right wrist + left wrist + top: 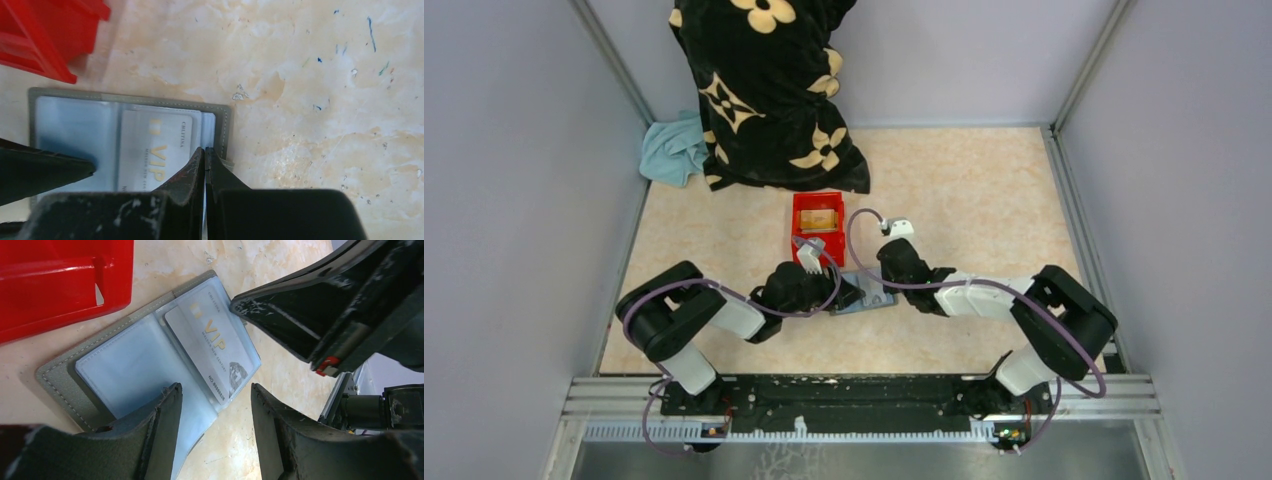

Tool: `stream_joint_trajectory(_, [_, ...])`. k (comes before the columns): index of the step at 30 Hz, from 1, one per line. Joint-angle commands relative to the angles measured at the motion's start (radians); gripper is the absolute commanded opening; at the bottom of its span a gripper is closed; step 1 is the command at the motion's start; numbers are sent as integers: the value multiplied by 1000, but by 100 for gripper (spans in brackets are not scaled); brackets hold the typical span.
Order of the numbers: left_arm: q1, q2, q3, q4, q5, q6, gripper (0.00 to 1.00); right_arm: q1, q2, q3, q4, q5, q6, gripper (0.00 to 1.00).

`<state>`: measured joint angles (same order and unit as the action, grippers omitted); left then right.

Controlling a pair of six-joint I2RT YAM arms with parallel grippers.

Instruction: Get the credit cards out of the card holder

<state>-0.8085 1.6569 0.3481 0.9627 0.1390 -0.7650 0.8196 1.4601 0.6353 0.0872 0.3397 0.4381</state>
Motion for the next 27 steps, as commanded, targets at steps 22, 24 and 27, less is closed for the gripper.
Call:
stream_joint_trajectory(22, [6,155,2,230,117,-87,49,1,33,-143,159,-147,104,0])
stream_joint_trajectory(24, [6,163,-8,266,106,-98,46,1,28,-151,161,-149,106,0])
stream_joint_trajectory(27, [6,166,-23,312,94,-115,44,1,20,-161,161,-149,110,0])
